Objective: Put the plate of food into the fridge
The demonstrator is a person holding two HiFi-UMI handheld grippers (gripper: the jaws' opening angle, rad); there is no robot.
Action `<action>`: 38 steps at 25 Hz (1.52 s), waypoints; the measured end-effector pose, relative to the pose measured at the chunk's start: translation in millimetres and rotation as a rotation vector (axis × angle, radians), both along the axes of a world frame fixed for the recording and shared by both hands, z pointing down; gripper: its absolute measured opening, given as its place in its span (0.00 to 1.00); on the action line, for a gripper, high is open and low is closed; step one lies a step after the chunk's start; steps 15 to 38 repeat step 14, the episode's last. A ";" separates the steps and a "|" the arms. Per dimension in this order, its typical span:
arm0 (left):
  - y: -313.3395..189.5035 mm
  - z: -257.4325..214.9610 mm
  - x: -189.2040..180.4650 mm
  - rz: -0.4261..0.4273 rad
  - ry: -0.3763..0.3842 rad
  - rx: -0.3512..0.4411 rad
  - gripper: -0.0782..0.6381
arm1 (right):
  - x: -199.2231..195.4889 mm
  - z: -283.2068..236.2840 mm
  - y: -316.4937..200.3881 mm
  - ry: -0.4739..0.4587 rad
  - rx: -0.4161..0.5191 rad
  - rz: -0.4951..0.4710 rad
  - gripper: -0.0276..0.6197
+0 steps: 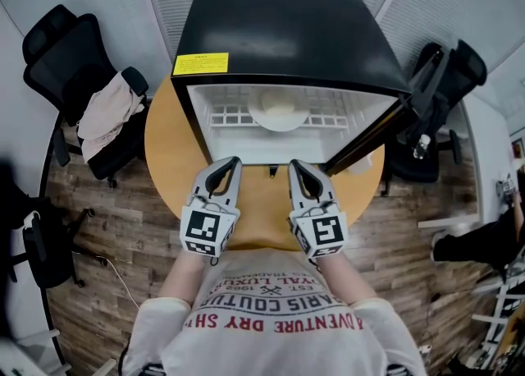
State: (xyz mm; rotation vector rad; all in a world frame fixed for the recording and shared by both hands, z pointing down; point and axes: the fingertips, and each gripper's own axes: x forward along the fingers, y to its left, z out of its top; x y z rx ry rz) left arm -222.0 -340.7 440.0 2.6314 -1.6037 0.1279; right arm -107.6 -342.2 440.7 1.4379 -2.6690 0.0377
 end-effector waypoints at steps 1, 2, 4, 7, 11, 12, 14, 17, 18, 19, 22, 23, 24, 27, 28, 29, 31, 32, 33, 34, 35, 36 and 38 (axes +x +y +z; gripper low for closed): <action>-0.3 -0.2 0.3 0.001 0.000 0.000 0.15 | -0.2 0.0 -0.1 0.001 0.000 -0.001 0.09; -0.7 -0.3 0.7 0.001 0.001 -0.001 0.15 | -0.2 0.1 -0.3 0.001 0.000 -0.001 0.09; -1.2 0.3 1.5 0.004 0.003 -0.003 0.15 | 0.1 0.4 -0.7 -0.001 0.000 0.002 0.09; -2.0 2.0 1.2 0.005 0.007 -0.006 0.15 | -0.1 1.0 -0.5 -0.001 0.003 0.004 0.09; -2.1 1.4 -2.7 0.000 0.018 0.000 0.15 | -1.6 2.7 1.0 -0.013 -0.003 -0.003 0.09; -1.7 1.0 -3.6 0.000 0.019 0.003 0.15 | -1.9 3.3 1.4 -0.018 -0.008 -0.005 0.09; -0.8 0.3 -5.1 0.002 0.017 0.008 0.15 | -2.7 4.5 2.4 -0.025 -0.020 -0.011 0.09; -0.8 0.3 -5.1 0.002 0.017 0.008 0.15 | -2.7 4.5 2.4 -0.025 -0.020 -0.011 0.09; -0.8 0.3 -5.1 0.002 0.017 0.008 0.15 | -2.7 4.5 2.4 -0.025 -0.020 -0.011 0.09; -0.8 0.3 -5.1 0.002 0.017 0.008 0.15 | -2.7 4.5 2.4 -0.025 -0.020 -0.011 0.09; -0.8 0.3 -5.1 0.002 0.017 0.008 0.15 | -2.7 4.5 2.4 -0.025 -0.020 -0.011 0.09; -0.8 0.3 -5.1 0.002 0.017 0.008 0.15 | -2.7 4.5 2.4 -0.025 -0.020 -0.011 0.09; -0.8 0.3 -5.1 0.002 0.017 0.008 0.15 | -2.7 4.5 2.4 -0.025 -0.020 -0.011 0.09; -0.8 0.3 -5.1 0.002 0.017 0.008 0.15 | -2.7 4.5 2.4 -0.025 -0.020 -0.011 0.09; -0.8 0.3 -5.1 0.002 0.017 0.008 0.15 | -2.7 4.5 2.4 -0.025 -0.020 -0.011 0.09; -0.8 0.3 -5.1 0.002 0.017 0.008 0.15 | -2.7 4.5 2.4 -0.025 -0.020 -0.011 0.09; -0.8 0.3 -5.1 0.002 0.017 0.008 0.15 | -2.7 4.5 2.4 -0.025 -0.020 -0.011 0.09; -0.8 0.3 -5.1 0.002 0.017 0.008 0.15 | -2.7 4.5 2.4 -0.025 -0.020 -0.011 0.09; -0.8 0.3 -5.1 0.002 0.017 0.008 0.15 | -2.7 4.5 2.4 -0.025 -0.020 -0.011 0.09; -0.8 0.3 -5.1 0.002 0.017 0.008 0.15 | -2.7 4.5 2.4 -0.025 -0.020 -0.011 0.09; -0.8 0.3 -5.1 0.002 0.017 0.008 0.15 | -2.7 4.5 2.4 -0.025 -0.020 -0.011 0.09; -0.8 0.3 -5.1 0.002 0.017 0.008 0.15 | -2.7 4.5 2.4 -0.025 -0.020 -0.011 0.09; -0.8 0.3 -5.1 0.002 0.017 0.008 0.15 | -2.7 4.5 2.4 -0.025 -0.020 -0.011 0.09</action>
